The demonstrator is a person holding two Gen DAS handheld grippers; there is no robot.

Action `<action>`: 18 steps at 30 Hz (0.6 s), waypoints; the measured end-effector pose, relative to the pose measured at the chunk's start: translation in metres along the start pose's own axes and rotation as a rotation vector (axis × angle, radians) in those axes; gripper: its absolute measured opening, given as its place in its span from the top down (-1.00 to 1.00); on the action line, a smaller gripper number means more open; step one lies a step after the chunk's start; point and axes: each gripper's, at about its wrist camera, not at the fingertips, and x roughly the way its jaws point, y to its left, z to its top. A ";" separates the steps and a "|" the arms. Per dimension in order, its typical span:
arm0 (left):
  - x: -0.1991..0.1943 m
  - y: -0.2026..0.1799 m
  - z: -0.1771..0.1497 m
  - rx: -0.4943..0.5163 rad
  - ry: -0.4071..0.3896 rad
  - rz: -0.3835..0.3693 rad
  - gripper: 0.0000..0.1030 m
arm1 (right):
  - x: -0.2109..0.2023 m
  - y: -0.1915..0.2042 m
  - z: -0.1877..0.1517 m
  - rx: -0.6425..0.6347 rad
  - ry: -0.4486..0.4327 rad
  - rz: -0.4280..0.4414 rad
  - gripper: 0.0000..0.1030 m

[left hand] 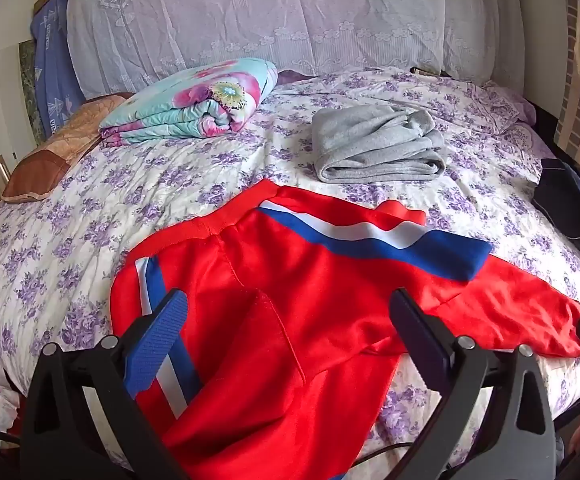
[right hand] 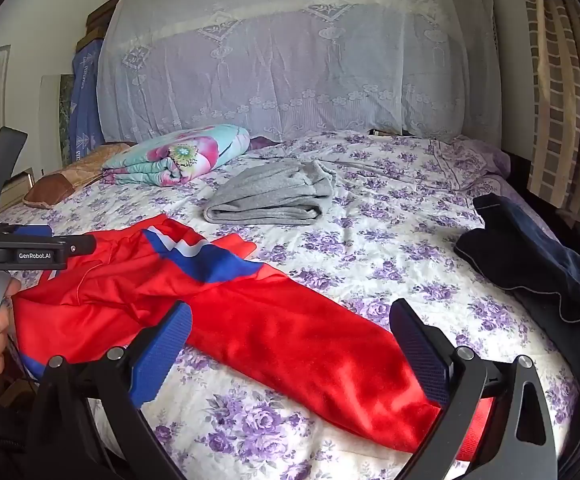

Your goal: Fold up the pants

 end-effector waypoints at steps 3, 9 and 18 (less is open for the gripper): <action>0.000 0.000 0.000 0.002 -0.003 -0.005 -0.91 | 0.000 0.000 0.000 0.002 0.006 0.002 -0.93; -0.002 -0.005 -0.004 0.004 -0.008 0.002 -0.91 | 0.000 0.000 0.000 0.005 0.008 0.002 -0.93; -0.002 -0.003 -0.004 0.005 -0.005 -0.003 -0.91 | 0.003 -0.001 -0.001 0.009 0.017 0.007 -0.93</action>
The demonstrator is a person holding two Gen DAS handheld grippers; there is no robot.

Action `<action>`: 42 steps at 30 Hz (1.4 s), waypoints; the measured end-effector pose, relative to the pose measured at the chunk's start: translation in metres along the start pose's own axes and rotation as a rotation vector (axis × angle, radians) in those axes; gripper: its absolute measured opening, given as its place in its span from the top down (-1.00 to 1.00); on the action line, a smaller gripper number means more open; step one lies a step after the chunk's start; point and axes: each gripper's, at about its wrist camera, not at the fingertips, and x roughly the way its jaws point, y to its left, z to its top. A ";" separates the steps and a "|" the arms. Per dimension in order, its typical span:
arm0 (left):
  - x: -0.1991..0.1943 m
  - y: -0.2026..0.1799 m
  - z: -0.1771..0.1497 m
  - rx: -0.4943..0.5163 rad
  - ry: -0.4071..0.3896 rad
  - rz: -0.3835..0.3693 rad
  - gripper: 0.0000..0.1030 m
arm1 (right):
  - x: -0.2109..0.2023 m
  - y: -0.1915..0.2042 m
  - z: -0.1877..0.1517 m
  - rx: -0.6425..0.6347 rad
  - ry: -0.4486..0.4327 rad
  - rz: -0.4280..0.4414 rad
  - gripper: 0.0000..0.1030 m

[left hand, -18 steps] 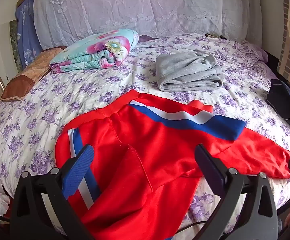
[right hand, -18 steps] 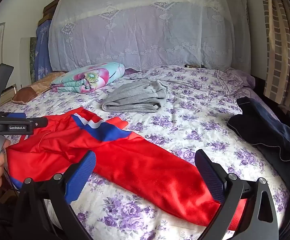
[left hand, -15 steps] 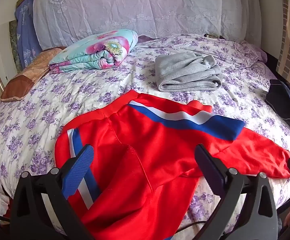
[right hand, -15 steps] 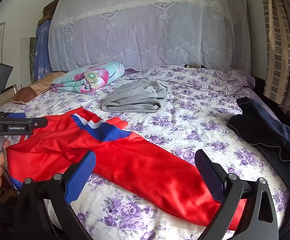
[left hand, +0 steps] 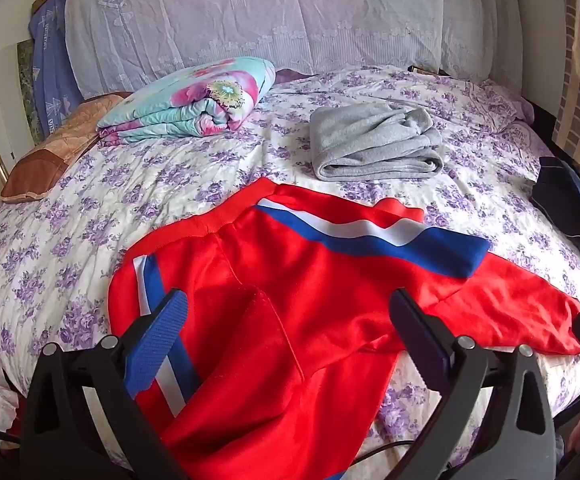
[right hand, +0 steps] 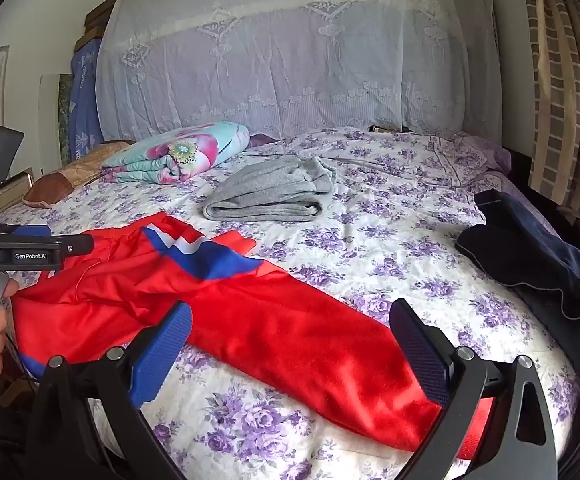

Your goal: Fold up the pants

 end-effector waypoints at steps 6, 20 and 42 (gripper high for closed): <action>0.005 0.001 -0.004 0.003 0.006 0.002 -0.91 | 0.002 0.000 -0.003 0.003 0.007 0.004 -0.93; 0.008 0.002 -0.005 0.000 0.013 -0.001 -0.91 | 0.005 0.001 -0.005 0.007 0.014 0.005 -0.93; 0.011 0.011 -0.011 -0.020 0.027 -0.008 -0.91 | 0.007 0.006 -0.007 0.004 0.021 0.004 -0.93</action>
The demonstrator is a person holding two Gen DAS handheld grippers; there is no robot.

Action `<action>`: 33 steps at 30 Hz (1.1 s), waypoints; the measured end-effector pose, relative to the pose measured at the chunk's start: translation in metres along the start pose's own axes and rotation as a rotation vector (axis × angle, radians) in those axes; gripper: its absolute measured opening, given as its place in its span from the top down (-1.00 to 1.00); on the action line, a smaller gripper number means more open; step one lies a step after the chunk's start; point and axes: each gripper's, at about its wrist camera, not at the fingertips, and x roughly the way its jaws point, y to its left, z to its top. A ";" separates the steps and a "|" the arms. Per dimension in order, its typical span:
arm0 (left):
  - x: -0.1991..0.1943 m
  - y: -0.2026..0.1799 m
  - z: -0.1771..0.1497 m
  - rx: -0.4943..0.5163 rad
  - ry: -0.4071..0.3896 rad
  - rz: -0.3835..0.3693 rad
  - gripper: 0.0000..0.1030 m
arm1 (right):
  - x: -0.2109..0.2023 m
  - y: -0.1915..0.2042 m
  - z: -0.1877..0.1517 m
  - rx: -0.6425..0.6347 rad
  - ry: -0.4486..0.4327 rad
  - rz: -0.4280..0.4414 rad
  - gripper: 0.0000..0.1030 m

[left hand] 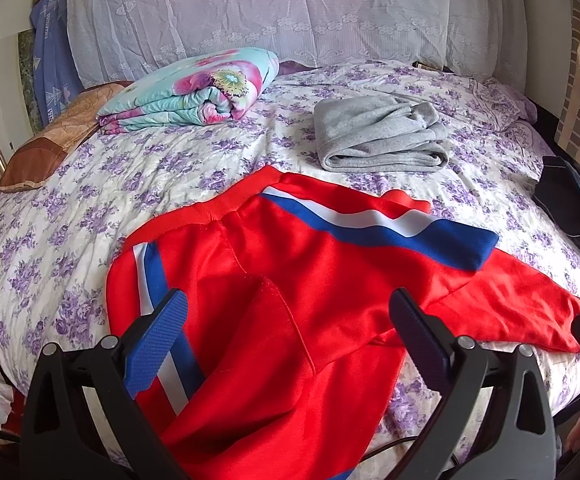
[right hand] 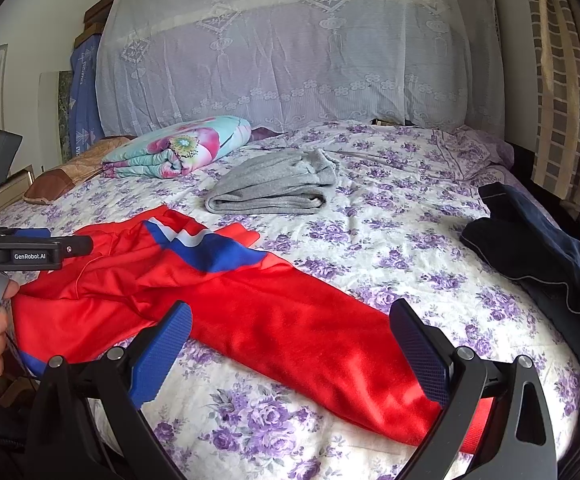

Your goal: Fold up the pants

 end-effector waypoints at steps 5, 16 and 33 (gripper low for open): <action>0.001 0.003 0.001 -0.008 0.007 -0.004 -0.91 | -0.001 0.001 0.001 -0.003 0.001 -0.003 -0.93; 0.006 0.005 0.001 -0.017 0.019 -0.008 -0.91 | 0.000 0.006 0.003 -0.010 0.014 0.001 -0.93; 0.149 0.016 0.125 0.395 0.248 -0.164 -0.91 | 0.018 -0.012 -0.002 0.030 0.067 -0.048 -0.93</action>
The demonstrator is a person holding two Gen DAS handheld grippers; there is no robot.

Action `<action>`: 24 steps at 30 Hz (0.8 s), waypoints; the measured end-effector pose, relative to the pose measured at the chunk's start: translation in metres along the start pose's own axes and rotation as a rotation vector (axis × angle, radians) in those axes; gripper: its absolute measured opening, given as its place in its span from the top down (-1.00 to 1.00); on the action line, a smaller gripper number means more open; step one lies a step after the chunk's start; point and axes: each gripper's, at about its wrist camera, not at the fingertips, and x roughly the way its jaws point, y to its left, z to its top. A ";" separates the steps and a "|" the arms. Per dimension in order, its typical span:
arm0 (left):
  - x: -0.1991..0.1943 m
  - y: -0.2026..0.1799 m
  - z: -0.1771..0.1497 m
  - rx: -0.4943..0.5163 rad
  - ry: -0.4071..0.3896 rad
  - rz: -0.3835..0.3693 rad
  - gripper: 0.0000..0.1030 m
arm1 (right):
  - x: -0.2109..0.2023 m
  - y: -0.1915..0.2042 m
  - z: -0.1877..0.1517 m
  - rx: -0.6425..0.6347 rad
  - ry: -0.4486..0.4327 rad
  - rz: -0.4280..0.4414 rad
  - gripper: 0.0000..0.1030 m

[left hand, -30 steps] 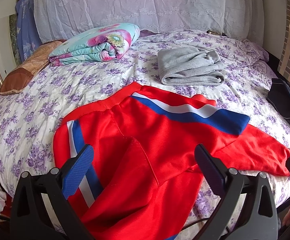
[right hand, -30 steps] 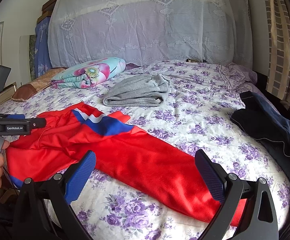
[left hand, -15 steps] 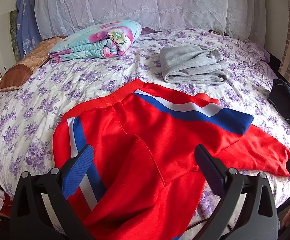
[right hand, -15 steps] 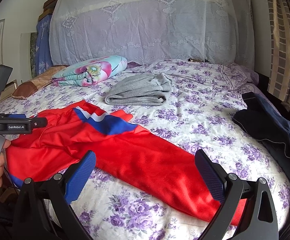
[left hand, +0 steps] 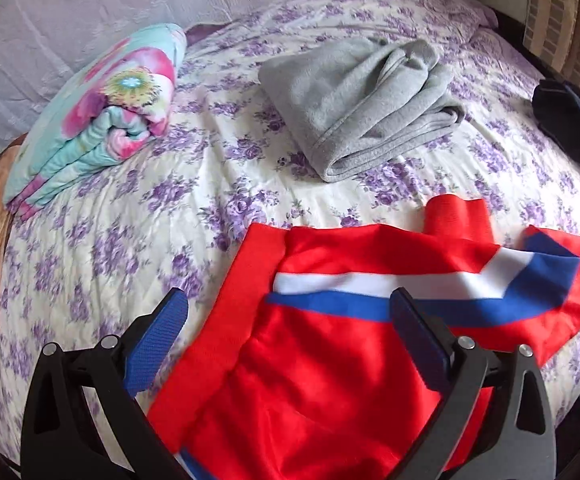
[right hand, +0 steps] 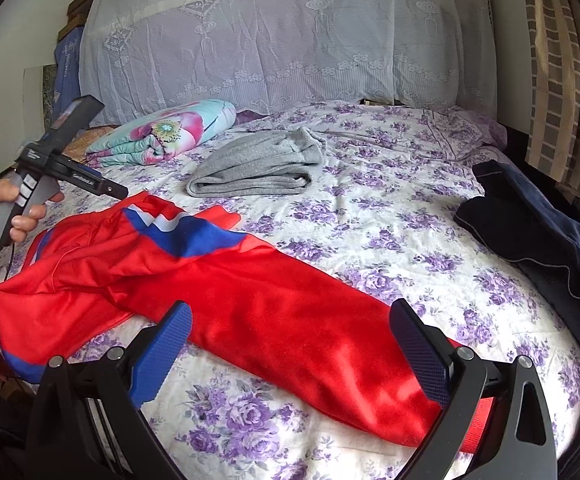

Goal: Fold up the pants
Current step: 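Grasp a red pant leg cuff with the right gripper while the left grasps the other cuff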

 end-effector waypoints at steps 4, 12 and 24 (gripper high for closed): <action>0.060 0.003 0.018 0.032 0.110 -0.031 -0.91 | -0.002 -0.019 0.000 0.014 0.008 -0.066 -0.93; 0.061 -0.024 0.003 0.065 0.067 -0.012 -0.06 | -0.013 -0.116 -0.022 0.143 0.079 -0.341 -0.93; 0.046 -0.021 -0.002 0.004 0.022 -0.023 0.05 | 0.032 -0.144 -0.048 0.333 0.230 -0.104 -0.55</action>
